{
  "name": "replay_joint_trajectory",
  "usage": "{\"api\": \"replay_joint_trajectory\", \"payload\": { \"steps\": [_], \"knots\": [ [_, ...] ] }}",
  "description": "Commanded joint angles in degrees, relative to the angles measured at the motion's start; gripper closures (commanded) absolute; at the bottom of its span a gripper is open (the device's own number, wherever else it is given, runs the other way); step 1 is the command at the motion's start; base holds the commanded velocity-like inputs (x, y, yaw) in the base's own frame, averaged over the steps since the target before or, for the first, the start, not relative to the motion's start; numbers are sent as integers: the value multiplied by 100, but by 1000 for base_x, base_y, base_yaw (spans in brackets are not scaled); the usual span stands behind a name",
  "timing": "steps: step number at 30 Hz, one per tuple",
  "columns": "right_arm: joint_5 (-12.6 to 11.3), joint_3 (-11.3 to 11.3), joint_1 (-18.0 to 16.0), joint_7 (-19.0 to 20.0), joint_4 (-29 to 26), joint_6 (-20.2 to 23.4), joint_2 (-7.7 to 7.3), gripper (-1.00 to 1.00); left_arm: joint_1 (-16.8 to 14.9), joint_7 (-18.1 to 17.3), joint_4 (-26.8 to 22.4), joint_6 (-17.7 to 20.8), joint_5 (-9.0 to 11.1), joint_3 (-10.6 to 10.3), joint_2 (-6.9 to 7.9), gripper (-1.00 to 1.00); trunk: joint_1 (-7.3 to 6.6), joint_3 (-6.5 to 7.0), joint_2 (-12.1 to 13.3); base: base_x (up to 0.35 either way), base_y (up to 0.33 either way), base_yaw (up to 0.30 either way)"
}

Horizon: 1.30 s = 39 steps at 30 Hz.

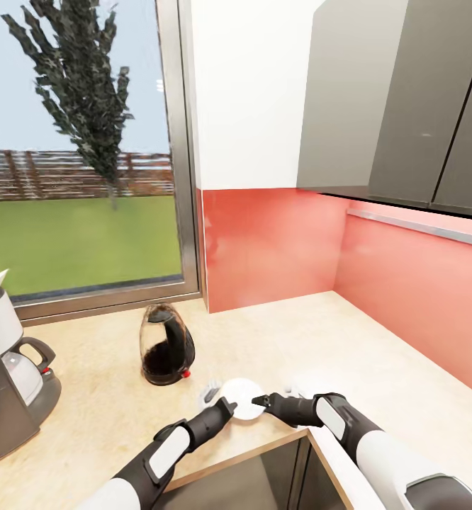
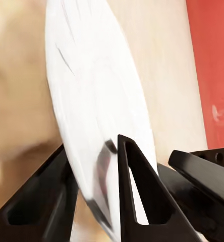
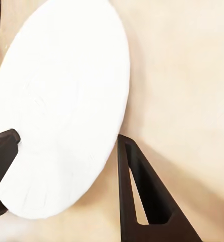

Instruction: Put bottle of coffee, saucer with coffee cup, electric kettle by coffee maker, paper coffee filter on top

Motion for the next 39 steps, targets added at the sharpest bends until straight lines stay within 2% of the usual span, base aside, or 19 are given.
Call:
{"api": "replay_joint_trajectory", "payload": {
  "steps": [1,6,9,12,16,18,19,21,22,23,25,26,27,32,39],
  "knots": [
    [99,105,1,-12,76,13,-1,-100,-4,-5,-9,16,23,-23,11,100,4,-4,0,0,0,0],
    [89,96,1,-12,61,15,-10,-100,-4,-17,-46,21,26,-7,39,100,4,-4,0,0,0,0],
    [85,89,-1,-18,43,15,-15,-100,-4,-159,-50,40,25,3,48,100,4,-4,0,0,0,0],
    [87,68,-1,-37,25,11,-53,-100,-12,-338,-53,76,18,128,56,100,4,-4,0,0,0,0],
    [83,25,-3,-60,8,-48,-220,-100,-21,-415,-53,102,14,279,147,100,4,-4,0,0,0,0],
    [82,-118,-3,-67,-10,-331,-354,-100,-21,-476,-57,105,18,311,225,100,4,-4,0,0,0,0],
    [82,-297,-4,-70,-55,-558,-453,-100,-22,-554,-57,105,17,329,258,100,4,-4,0,0,0,0],
    [87,-573,-4,-77,-137,-790,-553,-100,-22,-669,-59,111,16,344,298,100,4,-4,0,0,0,0],
    [89,-790,-4,-146,-186,-992,-614,-100,-22,-781,-59,114,16,357,332,100,4,-4,0,0,0,0],
    [89,-866,-4,-230,-243,-1164,-634,-100,-22,-831,-60,114,12,361,343,100,4,-4,0,0,0,0],
    [108,-895,-4,-328,-397,-1560,-645,-100,-20,-870,-60,115,8,362,351,100,4,-4,0,0,0,0],
    [115,-894,-4,-359,-487,-2141,-653,-100,-15,-915,-54,115,1,352,354,100,4,-4,0,-135,0,0],
    [115,-894,-4,-361,-499,-2222,-654,-100,-14,-920,-53,112,0,350,355,100,4,-4,0,-204,0,0],
    [116,-887,-4,-354,-515,-2398,-654,-100,-13,-929,-50,110,-2,345,355,100,4,-4,0,-295,0,0],
    [122,-885,-4,-352,-516,-2406,-639,-100,-13,-938,-43,106,-2,347,362,100,4,-4,0,-323,78,0]
  ]
}}
